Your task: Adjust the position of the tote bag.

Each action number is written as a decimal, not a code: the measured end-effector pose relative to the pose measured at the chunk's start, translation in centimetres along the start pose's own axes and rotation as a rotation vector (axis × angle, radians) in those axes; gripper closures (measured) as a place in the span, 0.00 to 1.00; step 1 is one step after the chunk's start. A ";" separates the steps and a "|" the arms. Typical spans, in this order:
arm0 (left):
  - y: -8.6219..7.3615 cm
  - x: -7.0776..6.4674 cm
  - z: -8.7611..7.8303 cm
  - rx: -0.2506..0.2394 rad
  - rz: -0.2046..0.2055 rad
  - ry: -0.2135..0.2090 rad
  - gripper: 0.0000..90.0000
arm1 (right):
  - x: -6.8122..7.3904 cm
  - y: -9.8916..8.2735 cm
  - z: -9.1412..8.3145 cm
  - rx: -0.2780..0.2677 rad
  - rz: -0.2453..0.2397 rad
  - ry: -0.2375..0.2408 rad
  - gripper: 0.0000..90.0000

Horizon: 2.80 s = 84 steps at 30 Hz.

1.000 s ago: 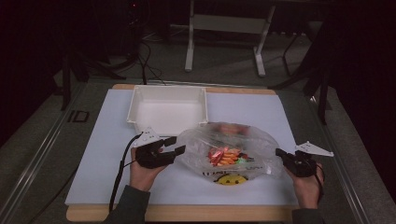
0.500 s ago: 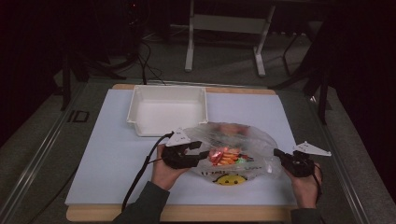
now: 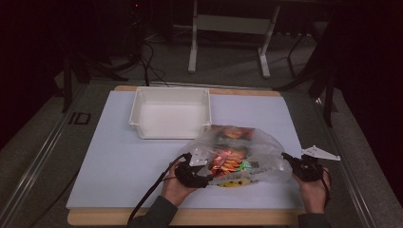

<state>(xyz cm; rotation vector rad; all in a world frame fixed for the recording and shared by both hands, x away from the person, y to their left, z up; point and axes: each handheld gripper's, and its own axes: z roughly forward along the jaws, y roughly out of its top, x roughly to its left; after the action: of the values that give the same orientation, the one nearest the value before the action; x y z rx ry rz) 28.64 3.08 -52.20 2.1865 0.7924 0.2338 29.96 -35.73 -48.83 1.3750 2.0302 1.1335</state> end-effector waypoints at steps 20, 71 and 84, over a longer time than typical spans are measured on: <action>-2.1 1.7 -0.8 0.048 -0.027 0.156 0.50 | -0.6 -1.4 0.9 0.064 0.004 -0.040 0.99; 0.8 2.0 -6.9 -0.345 -0.116 -0.032 0.37 | 0.3 -0.9 0.9 0.067 -0.027 0.025 0.99; 3.2 -1.1 -4.4 -0.281 0.003 -0.104 0.59 | 0.5 -0.9 1.0 0.067 -0.030 0.030 0.99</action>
<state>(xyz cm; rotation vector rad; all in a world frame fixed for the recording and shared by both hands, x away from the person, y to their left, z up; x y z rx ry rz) 27.51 3.55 -46.74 1.9190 0.6563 0.2165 30.00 -35.00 -50.05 1.3625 2.1204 1.0891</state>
